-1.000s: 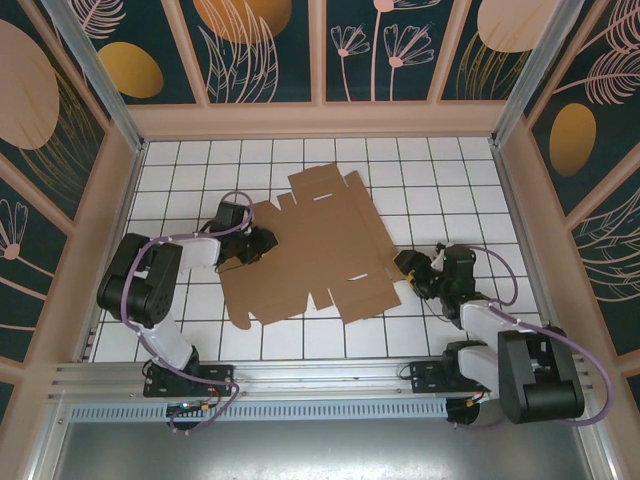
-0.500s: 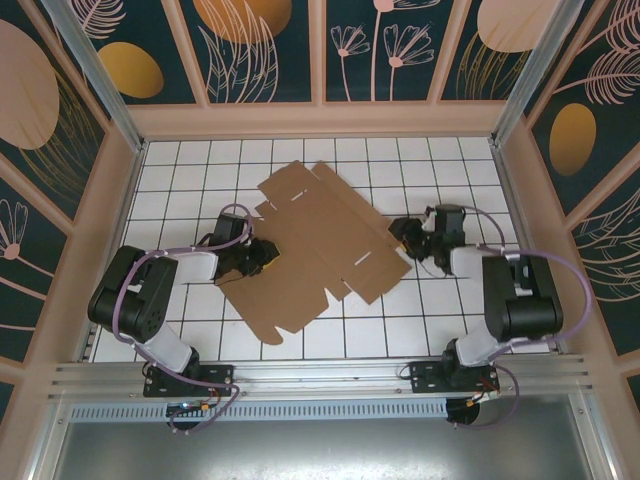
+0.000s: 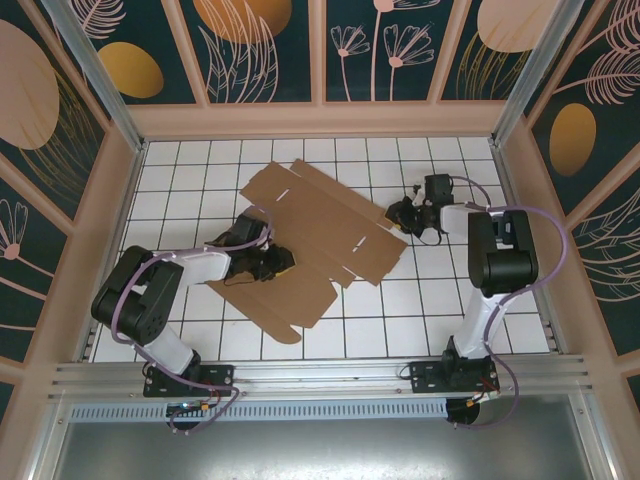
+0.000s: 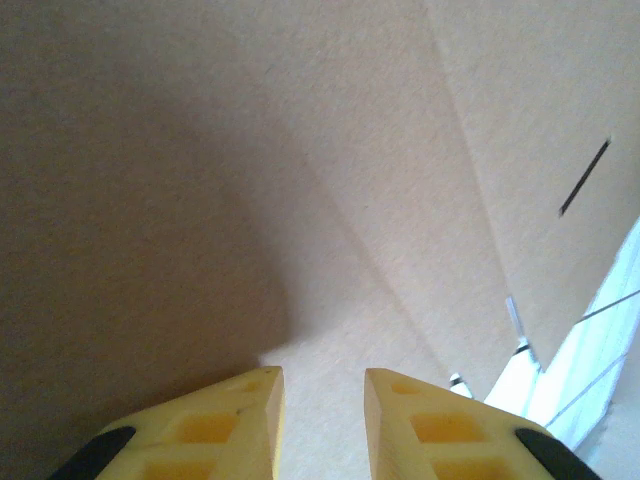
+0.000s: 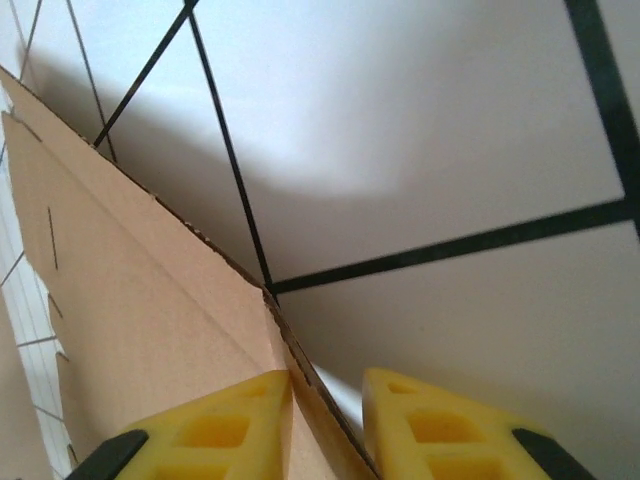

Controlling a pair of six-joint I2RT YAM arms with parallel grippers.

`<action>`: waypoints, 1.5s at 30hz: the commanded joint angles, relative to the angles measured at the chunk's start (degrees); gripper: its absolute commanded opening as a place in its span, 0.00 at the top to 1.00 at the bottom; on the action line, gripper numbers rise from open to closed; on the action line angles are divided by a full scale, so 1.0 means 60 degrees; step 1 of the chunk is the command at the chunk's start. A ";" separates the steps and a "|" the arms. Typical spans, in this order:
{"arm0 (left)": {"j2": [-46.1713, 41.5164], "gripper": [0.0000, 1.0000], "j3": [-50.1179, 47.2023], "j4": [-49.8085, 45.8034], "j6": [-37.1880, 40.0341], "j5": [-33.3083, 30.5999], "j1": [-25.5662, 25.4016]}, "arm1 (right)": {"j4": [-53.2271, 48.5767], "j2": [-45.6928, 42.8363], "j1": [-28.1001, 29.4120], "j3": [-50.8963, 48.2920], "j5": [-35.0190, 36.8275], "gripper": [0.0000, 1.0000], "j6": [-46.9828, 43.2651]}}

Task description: Fold the paper box

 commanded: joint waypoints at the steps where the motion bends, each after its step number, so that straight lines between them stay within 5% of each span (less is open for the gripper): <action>1: -0.0626 0.72 0.0724 -0.1157 0.0955 -0.0696 0.0067 | -0.1291 0.0211 -0.0032 0.0698 0.0640 0.77 -0.0699; 6: -0.0604 0.72 0.2035 -0.1725 0.1291 -0.1781 0.0141 | -0.2534 0.0402 0.0253 0.1610 0.1635 0.82 -0.1331; 10: 0.0246 0.72 0.3245 -0.1817 0.1331 -0.1633 0.0169 | -0.3522 0.0543 0.0410 0.2214 0.2303 0.82 -0.1910; 16: 0.1905 0.65 0.5160 -0.2119 0.1804 -0.1951 0.0326 | -0.4383 0.0915 0.0380 0.2651 0.2123 0.78 -0.2668; 19: 0.3207 0.66 0.6382 -0.2504 0.2265 -0.2098 0.0352 | -0.4584 0.1030 0.0394 0.2892 0.2105 0.72 -0.2866; 23: 0.4484 0.68 0.7442 -0.2816 0.2495 -0.2239 0.0345 | -0.4239 0.0209 0.0393 0.2609 0.3084 0.48 -0.2484; 28: 0.5169 0.70 0.7843 -0.3124 0.2501 -0.2507 0.0345 | -0.4245 -0.1578 0.0546 0.2126 0.4746 0.42 -0.2107; 37: 0.5663 0.75 0.7625 -0.2871 0.1709 -0.1951 0.0417 | -0.3301 -0.2840 0.3059 -0.0384 0.3771 0.81 -0.0735; 45: 0.4794 0.79 0.6056 -0.1880 0.0845 -0.1473 0.0448 | -0.2600 -0.1879 0.2966 -0.1673 0.3891 0.82 -0.0647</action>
